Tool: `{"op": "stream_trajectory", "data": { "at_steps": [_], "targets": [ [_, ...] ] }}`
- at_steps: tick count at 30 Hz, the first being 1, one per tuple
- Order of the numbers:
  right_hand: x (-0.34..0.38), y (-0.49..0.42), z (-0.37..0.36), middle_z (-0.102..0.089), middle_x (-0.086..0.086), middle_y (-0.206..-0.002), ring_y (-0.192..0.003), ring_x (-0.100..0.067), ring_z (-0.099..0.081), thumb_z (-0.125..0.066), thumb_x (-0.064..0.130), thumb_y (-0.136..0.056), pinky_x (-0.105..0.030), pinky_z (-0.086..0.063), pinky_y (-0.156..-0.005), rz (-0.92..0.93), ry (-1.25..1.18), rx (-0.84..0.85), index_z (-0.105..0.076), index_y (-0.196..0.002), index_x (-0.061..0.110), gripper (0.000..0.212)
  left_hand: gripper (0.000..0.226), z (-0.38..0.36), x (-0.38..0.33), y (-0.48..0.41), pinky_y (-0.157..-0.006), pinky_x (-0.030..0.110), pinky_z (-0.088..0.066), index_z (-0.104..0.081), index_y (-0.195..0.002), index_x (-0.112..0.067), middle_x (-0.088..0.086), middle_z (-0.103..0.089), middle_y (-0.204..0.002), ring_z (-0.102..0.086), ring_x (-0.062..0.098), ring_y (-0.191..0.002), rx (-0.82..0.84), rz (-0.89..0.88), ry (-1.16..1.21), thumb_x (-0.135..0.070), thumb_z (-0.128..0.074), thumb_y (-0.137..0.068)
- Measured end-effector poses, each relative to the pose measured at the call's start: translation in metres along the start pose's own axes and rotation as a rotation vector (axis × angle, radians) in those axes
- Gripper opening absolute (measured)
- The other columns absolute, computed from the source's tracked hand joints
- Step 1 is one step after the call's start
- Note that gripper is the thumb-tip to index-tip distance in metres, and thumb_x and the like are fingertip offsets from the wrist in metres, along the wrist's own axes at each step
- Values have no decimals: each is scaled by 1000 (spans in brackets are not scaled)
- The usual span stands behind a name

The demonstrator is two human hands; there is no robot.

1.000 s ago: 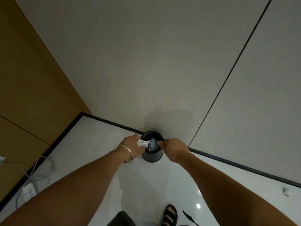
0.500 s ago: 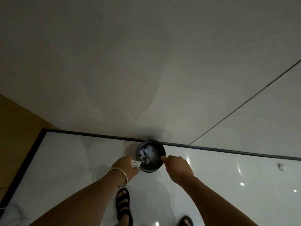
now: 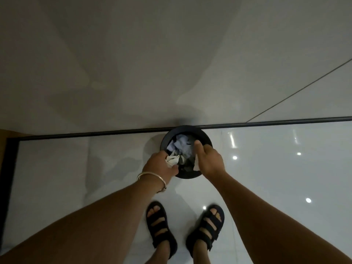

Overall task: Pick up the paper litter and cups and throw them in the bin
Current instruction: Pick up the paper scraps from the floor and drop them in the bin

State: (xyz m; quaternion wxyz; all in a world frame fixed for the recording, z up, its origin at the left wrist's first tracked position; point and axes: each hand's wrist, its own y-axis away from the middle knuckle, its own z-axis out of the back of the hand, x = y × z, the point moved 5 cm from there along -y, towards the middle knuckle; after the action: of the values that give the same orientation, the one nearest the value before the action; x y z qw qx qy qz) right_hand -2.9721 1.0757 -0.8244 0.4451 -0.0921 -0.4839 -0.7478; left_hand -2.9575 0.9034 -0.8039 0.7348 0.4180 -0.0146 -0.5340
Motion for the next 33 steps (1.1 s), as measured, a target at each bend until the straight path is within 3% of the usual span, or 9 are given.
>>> {"op": "stream_trajectory", "data": {
  "at_steps": [4, 8, 11, 18, 21, 26, 33],
  "targets": [
    [-27, -22, -22, -58, 0, -95, -82, -11, -55, -31, 60, -97, -32, -46, -76, -7, -204, 61, -51, -101, 24, 42, 28, -25, 5, -36, -65, 26, -42, -54, -90, -21, 4, -62, -93, -59, 21, -80, -29, -31, 16, -29, -75, -73],
    [-31, -28, -26, -54, -6, -130, -114, -22, -53, -31, 54, -100, -41, -44, -101, 43, -380, 81, -51, -124, 23, 45, 54, -36, 2, -50, -82, 34, -49, -52, -119, -12, 9, -57, -113, -58, 27, -99, -19, -40, 14, -33, -74, -75],
    [-37, -29, -27, -51, -8, -137, -121, -23, -50, -30, 55, -100, -46, -42, -106, 7, -439, 73, -49, -131, 25, 47, 55, -35, 0, -53, -81, 33, -45, -46, -124, -12, 12, -52, -117, -56, 30, -101, -34, -39, 15, -32, -70, -78],
    [-61, -5, -16, -53, -10, -132, -119, -26, -51, -26, 63, -96, -48, -45, -103, -13, -267, 71, -48, -136, 23, 61, 55, -33, 7, -18, -91, 37, -46, -39, -132, -16, 9, -43, -132, -48, 28, -114, 114, -35, -276, -35, -59, -84],
    [-61, 9, 4, -43, -9, -145, -130, -27, -43, -30, 63, -95, -43, -39, -107, -12, -131, 57, -38, -146, 23, 65, 55, -23, -5, -5, -93, 39, -46, -39, -132, -16, 8, -42, -133, -45, 26, -117, 117, -50, -321, -37, -58, -85],
    [-54, 39, 53, -32, -6, -154, -141, -26, -30, -35, 62, -95, -46, -30, -112, -32, -26, -30, -31, -150, 23, 68, 64, -6, -54, 16, -98, 38, -41, -34, -140, -18, 6, -36, -142, -37, 26, -127, 142, -133, -356, -39, -57, -84],
    [-46, 138, 146, -27, -5, -157, -144, -25, -23, -34, 66, -93, -47, -27, -113, -167, 19, -180, -29, -151, 22, 73, 56, 29, -136, 79, -102, 35, -38, -44, -132, -15, 10, -42, -136, -40, 28, -124, 200, -325, -520, -40, -57, -84]
  ]
}}
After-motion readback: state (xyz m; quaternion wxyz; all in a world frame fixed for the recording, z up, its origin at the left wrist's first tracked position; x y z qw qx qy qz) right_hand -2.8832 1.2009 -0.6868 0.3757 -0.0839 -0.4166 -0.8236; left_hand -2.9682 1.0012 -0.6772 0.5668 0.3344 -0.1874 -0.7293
